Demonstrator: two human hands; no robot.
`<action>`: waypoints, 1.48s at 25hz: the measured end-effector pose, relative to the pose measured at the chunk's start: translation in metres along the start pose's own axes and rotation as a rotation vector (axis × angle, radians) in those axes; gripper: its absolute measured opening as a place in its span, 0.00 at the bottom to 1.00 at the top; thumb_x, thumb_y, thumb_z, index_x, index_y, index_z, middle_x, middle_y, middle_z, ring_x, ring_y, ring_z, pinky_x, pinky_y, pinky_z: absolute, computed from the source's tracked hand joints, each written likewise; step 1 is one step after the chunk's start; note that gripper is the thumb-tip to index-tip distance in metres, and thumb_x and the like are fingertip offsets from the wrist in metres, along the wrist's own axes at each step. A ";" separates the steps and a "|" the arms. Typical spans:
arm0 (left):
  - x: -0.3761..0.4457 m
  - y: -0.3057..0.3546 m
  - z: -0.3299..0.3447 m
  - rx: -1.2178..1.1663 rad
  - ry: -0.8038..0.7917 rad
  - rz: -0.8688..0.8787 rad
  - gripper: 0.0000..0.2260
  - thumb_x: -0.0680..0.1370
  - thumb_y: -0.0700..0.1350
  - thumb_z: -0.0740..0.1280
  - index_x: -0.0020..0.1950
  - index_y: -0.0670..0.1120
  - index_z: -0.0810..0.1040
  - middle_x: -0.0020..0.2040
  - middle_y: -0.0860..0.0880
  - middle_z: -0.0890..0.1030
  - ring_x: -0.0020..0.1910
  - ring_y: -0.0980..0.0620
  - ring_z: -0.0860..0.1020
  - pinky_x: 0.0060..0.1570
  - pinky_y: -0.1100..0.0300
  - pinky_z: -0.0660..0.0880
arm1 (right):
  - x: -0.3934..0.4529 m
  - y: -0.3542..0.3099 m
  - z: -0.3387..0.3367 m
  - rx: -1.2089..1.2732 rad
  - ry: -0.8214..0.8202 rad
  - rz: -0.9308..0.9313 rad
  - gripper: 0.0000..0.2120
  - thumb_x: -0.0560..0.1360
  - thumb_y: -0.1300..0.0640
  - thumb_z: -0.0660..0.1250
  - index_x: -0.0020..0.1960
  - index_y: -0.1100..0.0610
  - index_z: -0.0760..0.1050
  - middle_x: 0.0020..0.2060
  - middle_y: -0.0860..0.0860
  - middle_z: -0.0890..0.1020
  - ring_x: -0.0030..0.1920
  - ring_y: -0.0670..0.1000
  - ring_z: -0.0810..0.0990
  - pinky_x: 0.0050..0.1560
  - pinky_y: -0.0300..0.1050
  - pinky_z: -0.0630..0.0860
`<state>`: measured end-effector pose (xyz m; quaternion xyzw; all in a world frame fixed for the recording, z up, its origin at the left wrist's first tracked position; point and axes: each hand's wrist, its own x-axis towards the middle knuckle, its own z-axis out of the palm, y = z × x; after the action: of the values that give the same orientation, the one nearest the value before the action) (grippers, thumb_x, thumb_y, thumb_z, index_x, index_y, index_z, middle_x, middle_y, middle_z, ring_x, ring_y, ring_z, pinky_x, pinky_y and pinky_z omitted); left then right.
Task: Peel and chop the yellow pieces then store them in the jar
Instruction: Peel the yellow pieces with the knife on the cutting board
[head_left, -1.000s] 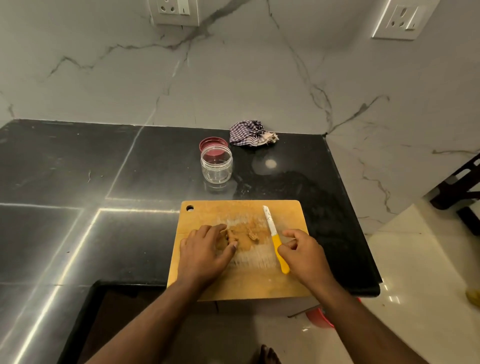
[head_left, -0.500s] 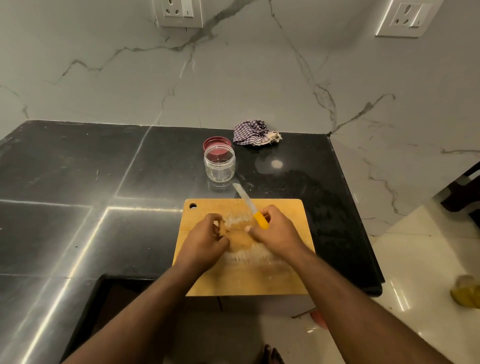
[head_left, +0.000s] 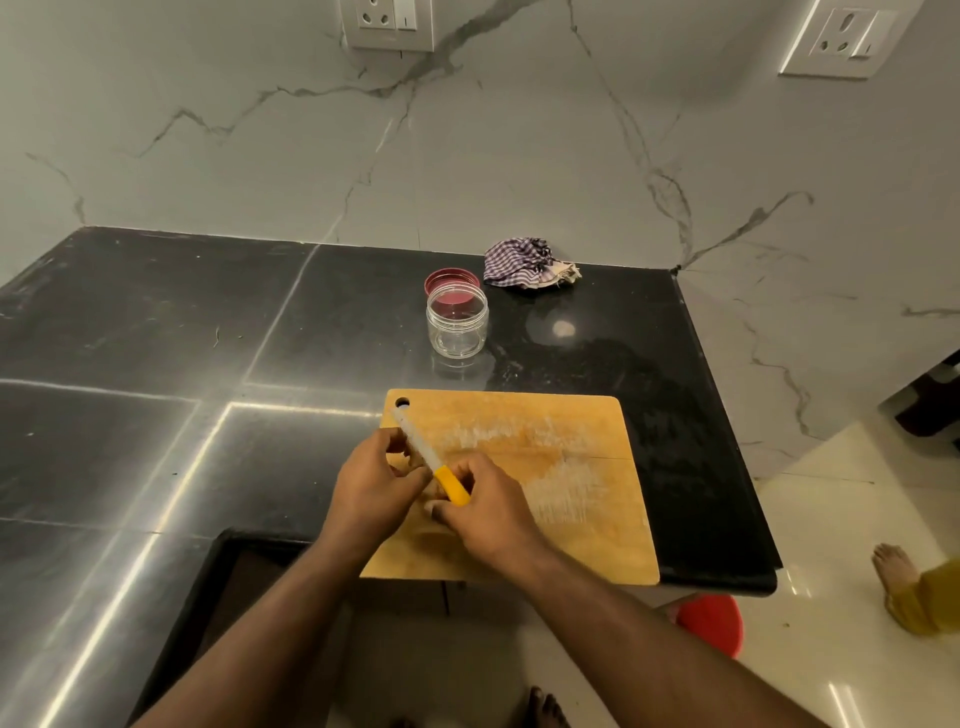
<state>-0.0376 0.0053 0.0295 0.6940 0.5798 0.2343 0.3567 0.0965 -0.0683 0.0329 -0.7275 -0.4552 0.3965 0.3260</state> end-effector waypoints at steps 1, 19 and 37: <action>0.000 0.002 0.002 0.001 -0.003 0.013 0.21 0.74 0.47 0.75 0.65 0.50 0.74 0.57 0.54 0.79 0.45 0.56 0.80 0.40 0.63 0.73 | -0.001 0.003 -0.006 0.071 0.021 0.022 0.11 0.73 0.48 0.74 0.48 0.47 0.74 0.42 0.46 0.80 0.41 0.46 0.79 0.37 0.40 0.74; 0.024 0.031 0.047 0.258 -0.301 0.099 0.30 0.75 0.52 0.74 0.75 0.54 0.69 0.63 0.52 0.73 0.60 0.51 0.74 0.61 0.54 0.75 | -0.055 0.052 -0.075 0.371 0.117 0.206 0.20 0.78 0.63 0.61 0.65 0.44 0.71 0.46 0.51 0.82 0.29 0.46 0.74 0.28 0.38 0.70; 0.009 0.037 0.021 -0.442 -0.363 -0.158 0.10 0.80 0.45 0.68 0.61 0.47 0.80 0.51 0.48 0.85 0.48 0.50 0.85 0.45 0.59 0.80 | -0.042 0.029 -0.072 0.371 0.022 0.133 0.14 0.81 0.60 0.60 0.64 0.46 0.71 0.46 0.52 0.83 0.31 0.47 0.76 0.28 0.40 0.70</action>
<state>0.0032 0.0069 0.0434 0.5827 0.4936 0.1986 0.6143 0.1597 -0.1260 0.0544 -0.6878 -0.3218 0.4861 0.4325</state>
